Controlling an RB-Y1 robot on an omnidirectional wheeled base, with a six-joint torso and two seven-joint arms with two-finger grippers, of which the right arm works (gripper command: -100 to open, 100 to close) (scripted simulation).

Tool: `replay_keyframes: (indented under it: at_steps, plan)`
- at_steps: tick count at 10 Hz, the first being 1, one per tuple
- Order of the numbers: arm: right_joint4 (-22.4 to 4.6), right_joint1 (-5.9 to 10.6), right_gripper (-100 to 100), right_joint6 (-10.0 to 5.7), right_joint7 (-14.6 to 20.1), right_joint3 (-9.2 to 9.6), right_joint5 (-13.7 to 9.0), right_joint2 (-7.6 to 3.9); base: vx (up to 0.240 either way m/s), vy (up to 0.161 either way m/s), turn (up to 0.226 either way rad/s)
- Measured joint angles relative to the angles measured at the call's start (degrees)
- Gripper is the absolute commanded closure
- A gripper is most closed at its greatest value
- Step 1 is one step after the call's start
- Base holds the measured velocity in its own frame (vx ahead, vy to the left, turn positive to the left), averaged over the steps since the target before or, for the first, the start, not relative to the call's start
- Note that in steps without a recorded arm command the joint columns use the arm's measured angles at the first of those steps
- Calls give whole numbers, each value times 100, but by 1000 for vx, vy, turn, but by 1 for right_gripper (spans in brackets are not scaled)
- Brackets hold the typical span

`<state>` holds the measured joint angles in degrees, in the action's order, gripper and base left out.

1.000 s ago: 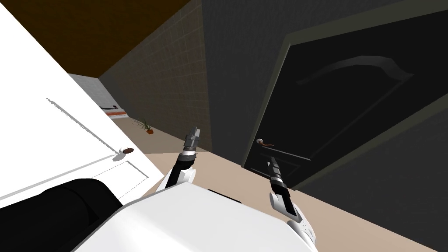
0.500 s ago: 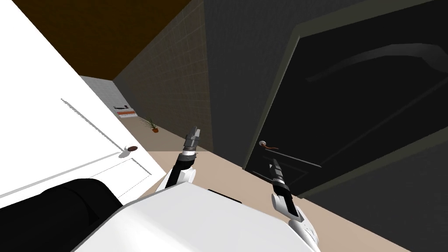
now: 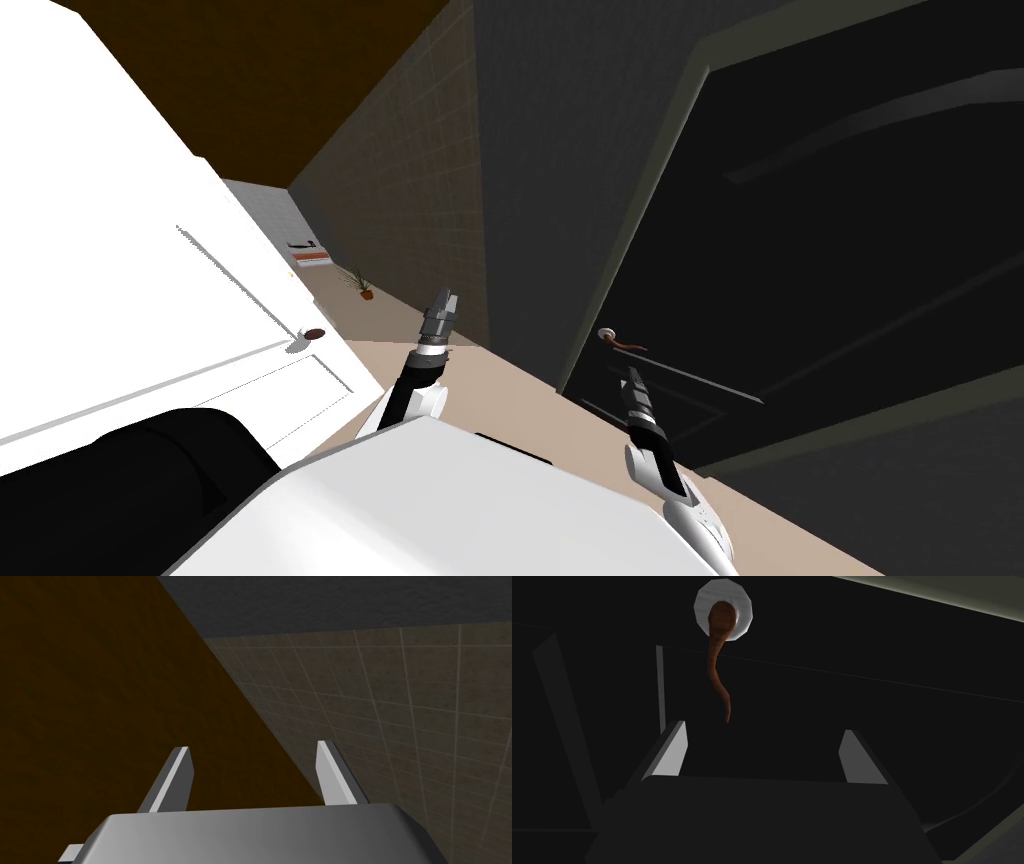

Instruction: Pull the door open

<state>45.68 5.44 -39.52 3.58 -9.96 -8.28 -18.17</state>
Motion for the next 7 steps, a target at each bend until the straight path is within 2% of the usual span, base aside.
replay_keyframes:
  at_steps: [4,6,7]
  plan:
    - [-500,184,-100,-84,39,-65,-77,-95,49,-44,90]
    - [-928,361,-100,-174,65,-106,-129,-168,70,-56,159]
    - [-1043,388,-100,-175,79,-136,-162,-202,66,-66,92]
